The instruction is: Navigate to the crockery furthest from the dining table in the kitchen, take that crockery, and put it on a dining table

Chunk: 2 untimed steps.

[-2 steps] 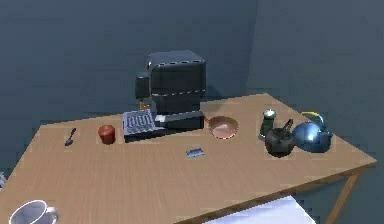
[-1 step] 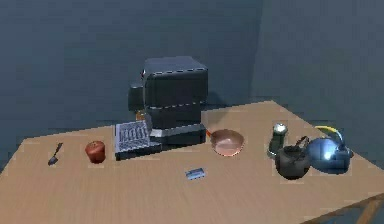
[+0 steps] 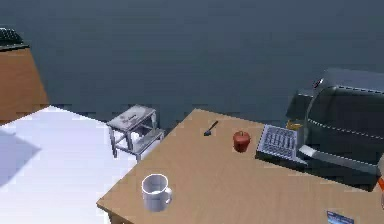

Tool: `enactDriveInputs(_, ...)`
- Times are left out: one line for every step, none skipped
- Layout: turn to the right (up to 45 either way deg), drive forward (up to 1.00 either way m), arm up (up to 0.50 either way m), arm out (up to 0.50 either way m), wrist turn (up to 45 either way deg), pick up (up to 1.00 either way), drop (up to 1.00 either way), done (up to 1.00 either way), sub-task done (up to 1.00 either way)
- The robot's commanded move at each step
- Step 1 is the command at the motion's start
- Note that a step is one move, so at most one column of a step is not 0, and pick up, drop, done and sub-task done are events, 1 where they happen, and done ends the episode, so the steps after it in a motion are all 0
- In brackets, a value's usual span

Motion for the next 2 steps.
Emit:
enactDriveInputs(-45.0, 0.0, 0.0, 0.0, 0.0, 0.0, 0.0, 0.0, 0.0)
enactDriveInputs(-15.0, 0.0, 0.0, 0.0, 0.0, 0.0, 0.0, 0.0, 0.0)
